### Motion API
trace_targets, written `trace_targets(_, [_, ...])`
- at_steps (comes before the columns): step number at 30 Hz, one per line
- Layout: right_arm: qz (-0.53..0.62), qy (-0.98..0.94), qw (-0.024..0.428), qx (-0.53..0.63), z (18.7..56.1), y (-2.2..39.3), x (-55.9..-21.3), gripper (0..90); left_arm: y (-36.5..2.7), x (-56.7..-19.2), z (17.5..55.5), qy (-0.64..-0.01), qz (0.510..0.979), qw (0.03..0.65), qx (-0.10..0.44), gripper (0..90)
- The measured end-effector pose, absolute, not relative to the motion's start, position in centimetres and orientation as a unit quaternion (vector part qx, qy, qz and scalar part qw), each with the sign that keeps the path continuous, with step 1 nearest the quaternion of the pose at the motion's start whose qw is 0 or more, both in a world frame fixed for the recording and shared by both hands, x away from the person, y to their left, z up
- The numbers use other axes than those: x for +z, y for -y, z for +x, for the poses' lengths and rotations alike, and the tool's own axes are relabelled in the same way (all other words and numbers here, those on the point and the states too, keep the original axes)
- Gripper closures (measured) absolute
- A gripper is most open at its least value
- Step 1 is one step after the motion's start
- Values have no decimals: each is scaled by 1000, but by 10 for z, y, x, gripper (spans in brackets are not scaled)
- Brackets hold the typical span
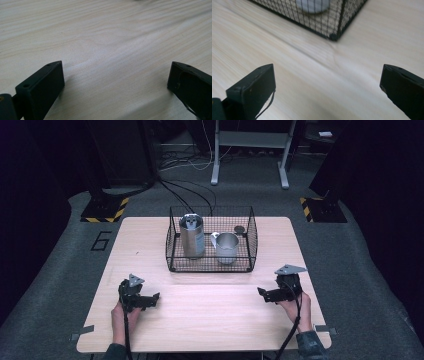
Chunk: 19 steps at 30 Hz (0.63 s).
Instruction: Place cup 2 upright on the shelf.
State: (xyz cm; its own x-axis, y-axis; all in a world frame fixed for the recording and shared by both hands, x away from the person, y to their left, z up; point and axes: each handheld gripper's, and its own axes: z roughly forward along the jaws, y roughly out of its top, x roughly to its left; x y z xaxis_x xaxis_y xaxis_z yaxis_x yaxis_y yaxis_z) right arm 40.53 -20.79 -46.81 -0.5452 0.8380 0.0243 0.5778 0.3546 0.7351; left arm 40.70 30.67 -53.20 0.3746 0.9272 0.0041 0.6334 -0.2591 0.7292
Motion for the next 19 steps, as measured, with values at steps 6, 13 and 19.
trace_targets(6, [466,-800,180,333,385,237,-507,0,-307,-532,407,-513,761,329,224,8])
trace_targets(13, [485,-784,204,329,363,257,-528,0,-307,-532,407,-512,762,327,223,7])
trace_targets(19, [486,-783,207,330,362,260,-530,0,-307,-532,407,-512,762,327,223,5])
